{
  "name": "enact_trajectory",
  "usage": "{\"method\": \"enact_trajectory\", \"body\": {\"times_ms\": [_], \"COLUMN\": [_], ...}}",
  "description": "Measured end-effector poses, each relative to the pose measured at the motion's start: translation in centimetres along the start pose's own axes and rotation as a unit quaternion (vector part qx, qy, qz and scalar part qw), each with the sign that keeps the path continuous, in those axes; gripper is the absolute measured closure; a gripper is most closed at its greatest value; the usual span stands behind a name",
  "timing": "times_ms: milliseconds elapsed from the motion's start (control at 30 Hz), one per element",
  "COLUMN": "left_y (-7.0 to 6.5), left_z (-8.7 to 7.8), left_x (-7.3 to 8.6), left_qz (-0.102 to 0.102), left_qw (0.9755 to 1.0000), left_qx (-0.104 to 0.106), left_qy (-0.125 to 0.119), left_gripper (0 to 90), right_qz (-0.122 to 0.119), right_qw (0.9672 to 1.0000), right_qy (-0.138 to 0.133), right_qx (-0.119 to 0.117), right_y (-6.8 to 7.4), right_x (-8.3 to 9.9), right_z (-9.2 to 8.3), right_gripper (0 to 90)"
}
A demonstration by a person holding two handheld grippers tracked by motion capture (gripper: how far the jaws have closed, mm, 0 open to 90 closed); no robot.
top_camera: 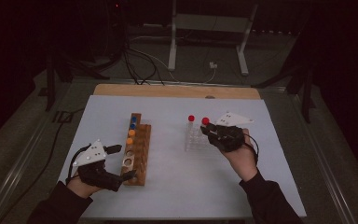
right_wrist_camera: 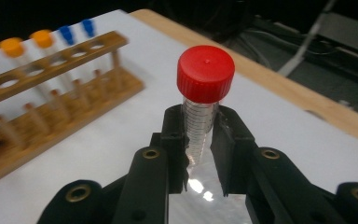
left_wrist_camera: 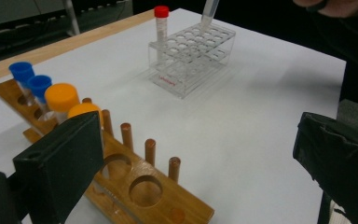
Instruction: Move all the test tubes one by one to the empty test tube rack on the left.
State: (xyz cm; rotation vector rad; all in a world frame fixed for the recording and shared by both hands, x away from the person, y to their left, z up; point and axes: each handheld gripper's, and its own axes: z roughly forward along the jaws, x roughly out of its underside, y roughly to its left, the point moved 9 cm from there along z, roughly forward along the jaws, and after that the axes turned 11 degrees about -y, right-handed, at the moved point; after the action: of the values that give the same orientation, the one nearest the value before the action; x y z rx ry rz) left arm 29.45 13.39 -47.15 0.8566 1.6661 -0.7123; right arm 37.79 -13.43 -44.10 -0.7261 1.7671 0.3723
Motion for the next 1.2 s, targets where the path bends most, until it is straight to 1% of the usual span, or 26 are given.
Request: {"method": "enact_trajectory", "body": {"times_ms": [133,300,467,667,833,900,1033,1067,1200], "left_y": [-0.4,-0.8,-1.4,-2.1,-2.7,-3.0,-3.8,-3.9,-4.5], "left_z": [0.3,0.7,1.3,2.3,3.5,4.1,5.3,5.6,6.5], "left_x": [-0.2,-0.3,-0.7,-1.1,-1.6,-1.9,-2.5,-2.5,-2.8], "left_qz": [0.004,0.007,0.01,0.016,0.025,0.028,0.034,0.036,0.04], "left_qw": [1.0,0.9999,0.9998,0.9993,0.9988,0.9985,0.9976,0.9975,0.9965], "left_qx": [0.004,0.01,0.02,0.035,0.04,0.047,0.061,0.061,0.073], "left_qy": [-0.001,0.002,0.001,0.005,0.01,0.009,0.006,0.006,0.008], "left_gripper": [2.6,2.6,2.6,2.8,4.6,5.6,7.3,7.3,8.6], "right_qz": [-0.004,-0.009,-0.016,-0.02,-0.025,-0.026,-0.029,-0.03,-0.03], "right_qw": [0.9997,0.9984,0.996,0.9927,0.9902,0.9894,0.9884,0.9881,0.9872], "right_qy": [0.006,0.016,0.033,0.043,0.044,0.043,0.043,0.044,0.046], "right_qx": [-0.022,-0.053,-0.081,-0.111,-0.13,-0.136,-0.142,-0.145,-0.15], "right_y": [1.7,4.1,6.5,8.7,10.1,10.5,11.2,11.4,11.7], "right_x": [0.7,1.7,3.0,4.0,4.1,4.1,4.3,4.3,4.3], "right_z": [0.0,0.3,0.6,0.7,0.4,0.2,0.1,0.0,0.0], "right_gripper": [74.8,74.8,74.8,74.8,74.8,74.8,74.8,74.8,74.8]}}
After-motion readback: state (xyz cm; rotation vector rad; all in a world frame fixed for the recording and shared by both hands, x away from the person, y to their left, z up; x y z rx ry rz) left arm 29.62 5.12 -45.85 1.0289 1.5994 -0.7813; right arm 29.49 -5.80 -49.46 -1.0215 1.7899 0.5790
